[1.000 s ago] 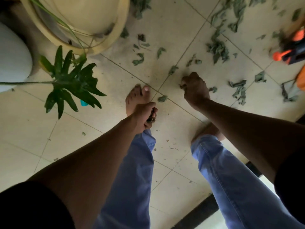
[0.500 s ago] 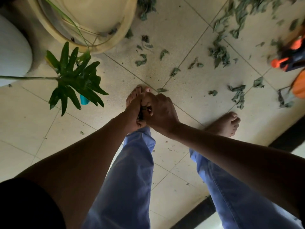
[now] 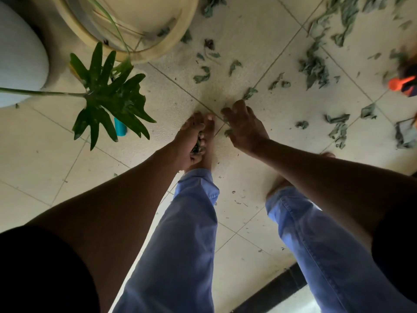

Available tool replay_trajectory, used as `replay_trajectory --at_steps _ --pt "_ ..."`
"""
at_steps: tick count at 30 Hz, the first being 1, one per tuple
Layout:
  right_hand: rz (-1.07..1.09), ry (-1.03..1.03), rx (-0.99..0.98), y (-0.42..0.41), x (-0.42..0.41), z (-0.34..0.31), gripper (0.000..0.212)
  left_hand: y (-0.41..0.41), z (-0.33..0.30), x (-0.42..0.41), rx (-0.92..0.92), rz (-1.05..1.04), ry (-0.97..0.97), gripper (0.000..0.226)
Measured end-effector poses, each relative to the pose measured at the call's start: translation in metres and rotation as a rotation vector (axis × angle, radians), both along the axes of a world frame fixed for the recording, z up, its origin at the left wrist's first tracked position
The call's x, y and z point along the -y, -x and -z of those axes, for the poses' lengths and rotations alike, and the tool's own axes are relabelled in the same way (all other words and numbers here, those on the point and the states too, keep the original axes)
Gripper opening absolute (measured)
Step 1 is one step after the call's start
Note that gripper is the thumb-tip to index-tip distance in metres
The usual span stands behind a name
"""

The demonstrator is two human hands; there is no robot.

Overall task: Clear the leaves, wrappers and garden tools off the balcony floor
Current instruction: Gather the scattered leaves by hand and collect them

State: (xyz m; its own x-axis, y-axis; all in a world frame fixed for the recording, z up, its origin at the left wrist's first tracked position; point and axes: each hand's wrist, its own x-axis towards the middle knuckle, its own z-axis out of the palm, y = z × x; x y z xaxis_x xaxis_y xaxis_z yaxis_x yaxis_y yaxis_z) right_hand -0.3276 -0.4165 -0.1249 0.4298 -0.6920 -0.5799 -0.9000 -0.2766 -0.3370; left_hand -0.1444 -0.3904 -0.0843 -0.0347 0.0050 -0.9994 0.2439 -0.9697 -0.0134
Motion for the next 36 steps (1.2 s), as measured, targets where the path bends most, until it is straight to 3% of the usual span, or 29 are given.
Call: replay_trajectory --at_steps 4,6,8,11,12,15,19,23,27,31,36 --pt "-0.037 -0.015 0.088 -0.008 0.001 0.006 0.030 -0.002 -0.007 0.001 -0.008 0.003 0.017 0.023" --pt "0.039 -0.018 0.104 -0.007 -0.004 0.006 0.020 -0.003 -0.007 -0.003 0.012 -0.027 0.015 0.060" --pt "0.246 -0.054 0.104 -0.008 -0.007 0.004 0.017 -0.004 -0.003 -0.007 -0.014 -0.068 0.045 0.069" --pt "0.609 -0.172 0.133 -0.019 0.001 -0.010 0.007 0.001 -0.004 -0.008 -0.011 -0.079 0.090 0.060" --pt "0.740 -0.232 0.190 -0.024 0.006 -0.017 0.002 0.003 -0.004 -0.006 -0.016 -0.115 0.061 0.056" --pt "0.977 -0.405 0.397 -0.042 0.016 -0.043 0.014 0.008 -0.004 -0.004 0.013 -0.077 0.089 0.049" --pt "0.826 -0.384 0.426 -0.062 0.007 -0.062 0.006 0.008 -0.003 0.008 -0.029 -0.219 -0.017 0.019" --pt "0.388 -0.106 0.315 -0.061 0.004 -0.067 0.023 0.012 -0.004 0.016 -0.038 -0.234 -0.026 0.032" --pt "0.528 -0.075 0.384 -0.042 0.015 -0.056 0.011 0.009 -0.007 0.023 -0.040 -0.156 0.013 0.033" --pt "0.378 0.206 0.004 -0.007 0.040 -0.022 0.043 0.004 -0.004 0.027 -0.032 -0.108 0.043 0.038" --pt "0.300 0.126 -0.084 0.010 0.059 0.004 0.032 0.004 0.001 0.029 -0.047 -0.122 0.055 0.031"
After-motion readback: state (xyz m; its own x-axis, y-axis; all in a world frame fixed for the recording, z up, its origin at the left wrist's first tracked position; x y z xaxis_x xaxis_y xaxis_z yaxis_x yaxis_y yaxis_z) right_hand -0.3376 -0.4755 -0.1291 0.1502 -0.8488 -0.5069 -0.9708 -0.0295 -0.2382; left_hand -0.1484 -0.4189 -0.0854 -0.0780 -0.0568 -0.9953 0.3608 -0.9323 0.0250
